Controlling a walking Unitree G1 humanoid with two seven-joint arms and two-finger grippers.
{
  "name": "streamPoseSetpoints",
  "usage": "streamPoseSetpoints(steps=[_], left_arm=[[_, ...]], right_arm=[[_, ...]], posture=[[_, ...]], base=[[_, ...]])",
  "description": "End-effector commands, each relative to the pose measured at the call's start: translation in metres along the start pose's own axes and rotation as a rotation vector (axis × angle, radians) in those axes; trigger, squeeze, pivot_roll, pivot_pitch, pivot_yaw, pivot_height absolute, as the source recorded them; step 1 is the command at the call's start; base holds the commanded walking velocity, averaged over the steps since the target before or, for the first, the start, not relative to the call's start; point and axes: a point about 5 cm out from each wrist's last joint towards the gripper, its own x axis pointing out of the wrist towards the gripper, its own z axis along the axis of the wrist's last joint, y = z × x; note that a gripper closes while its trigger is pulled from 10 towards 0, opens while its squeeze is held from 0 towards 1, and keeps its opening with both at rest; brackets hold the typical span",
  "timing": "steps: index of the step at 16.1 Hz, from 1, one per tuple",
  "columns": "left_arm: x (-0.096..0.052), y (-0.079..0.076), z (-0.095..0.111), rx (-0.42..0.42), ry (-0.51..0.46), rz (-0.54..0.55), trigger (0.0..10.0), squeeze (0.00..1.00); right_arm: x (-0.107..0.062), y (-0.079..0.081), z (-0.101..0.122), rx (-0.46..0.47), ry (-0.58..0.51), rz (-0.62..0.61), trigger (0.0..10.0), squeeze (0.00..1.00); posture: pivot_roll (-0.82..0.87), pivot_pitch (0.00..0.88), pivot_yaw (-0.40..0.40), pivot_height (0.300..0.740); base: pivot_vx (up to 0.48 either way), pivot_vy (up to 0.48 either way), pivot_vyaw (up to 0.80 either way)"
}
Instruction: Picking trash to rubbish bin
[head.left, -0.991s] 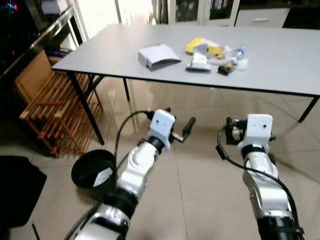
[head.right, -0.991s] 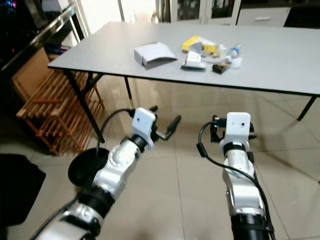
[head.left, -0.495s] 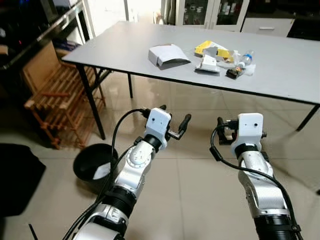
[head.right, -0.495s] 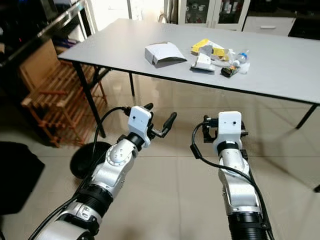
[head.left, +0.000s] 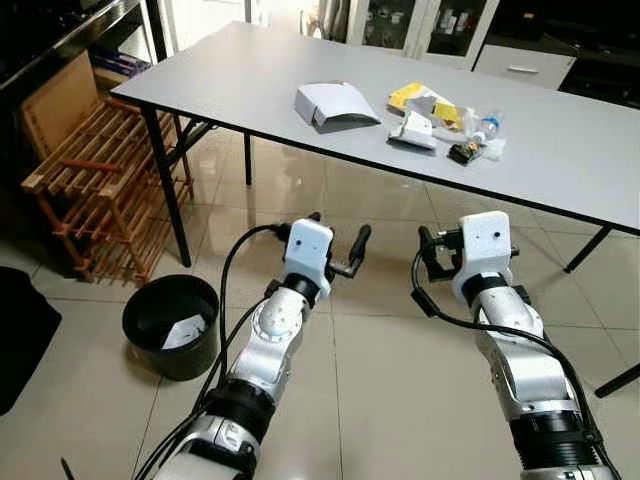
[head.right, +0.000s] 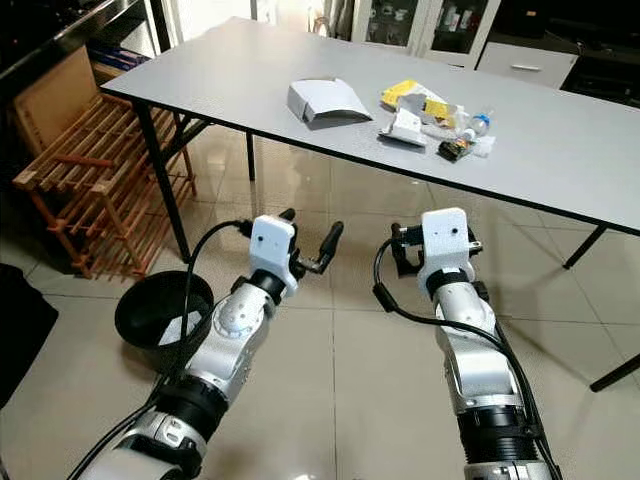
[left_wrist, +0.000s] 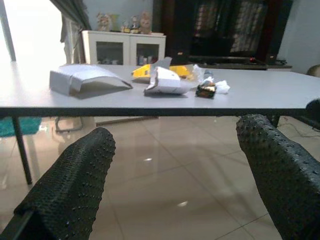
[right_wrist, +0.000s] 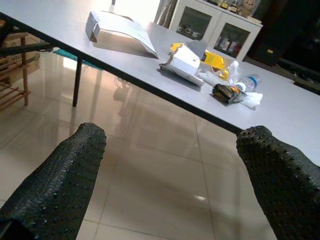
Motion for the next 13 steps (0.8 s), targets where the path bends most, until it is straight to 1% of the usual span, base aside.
streamPoseSetpoints(steps=[1,5,6,7,8,9,10,11,12,13], left_arm=[[0.002,-0.003,0.003,0.013,-0.017,-0.01,10.0,0.0],[0.003,-0.002,0.004,0.025,-0.012,-0.021,10.0,0.0],[0.003,0.0,0.004,0.04,-0.012,-0.023,10.0,0.0],[0.001,0.008,0.004,0.052,-0.01,-0.008,10.0,0.0],[-0.004,0.026,0.003,0.063,0.005,0.042,10.0,0.0],[-0.009,0.044,0.005,0.079,0.001,0.085,10.0,0.0],[-0.011,0.047,0.005,0.084,-0.001,0.09,10.0,0.0],[-0.017,0.047,0.003,0.09,-0.001,0.109,10.0,0.0],[-0.021,0.048,0.004,0.084,-0.009,0.121,10.0,0.0],[-0.021,0.045,0.003,0.088,-0.008,0.122,10.0,0.0]], right_arm=[[0.001,-0.005,-0.003,-0.006,0.021,-0.011,10.0,0.0],[0.0,-0.007,-0.005,0.002,0.02,-0.026,10.0,0.0],[-0.001,-0.008,-0.005,0.0,0.02,-0.03,10.0,0.0],[-0.001,-0.007,-0.005,-0.001,0.019,-0.032,10.0,0.0],[0.0,-0.005,-0.007,0.002,0.025,-0.033,10.0,0.0],[0.003,0.002,-0.007,0.007,0.026,-0.004,10.0,0.0],[0.004,0.004,-0.009,0.004,0.026,0.009,10.0,0.0],[0.005,0.008,-0.008,0.01,0.027,0.038,10.0,0.0],[0.006,0.013,-0.001,-0.009,0.005,0.067,10.0,0.0],[0.007,0.009,-0.001,-0.018,0.006,0.066,10.0,0.0]], posture=[[-0.09,0.011,-0.1,0.74],[-0.1,0.016,-0.076,0.74],[-0.1,0.011,-0.071,0.74],[-0.1,0.025,-0.067,0.74],[-0.07,0.023,-0.075,0.74],[-0.04,0.028,-0.094,0.74],[-0.04,0.028,-0.094,0.74],[-0.02,0.002,-0.115,0.74],[-0.03,0.004,-0.114,0.74],[-0.03,0.001,-0.111,0.74]], base=[[0.0,0.0,0.0],[0.0,0.0,0.0],[0.0,0.0,0.0],[0.0,0.0,0.0],[0.0,0.0,0.0],[0.0,0.0,0.0],[0.0,0.0,0.0],[0.0,0.0,0.0],[0.0,0.0,0.0],[0.0,0.0,0.0]])
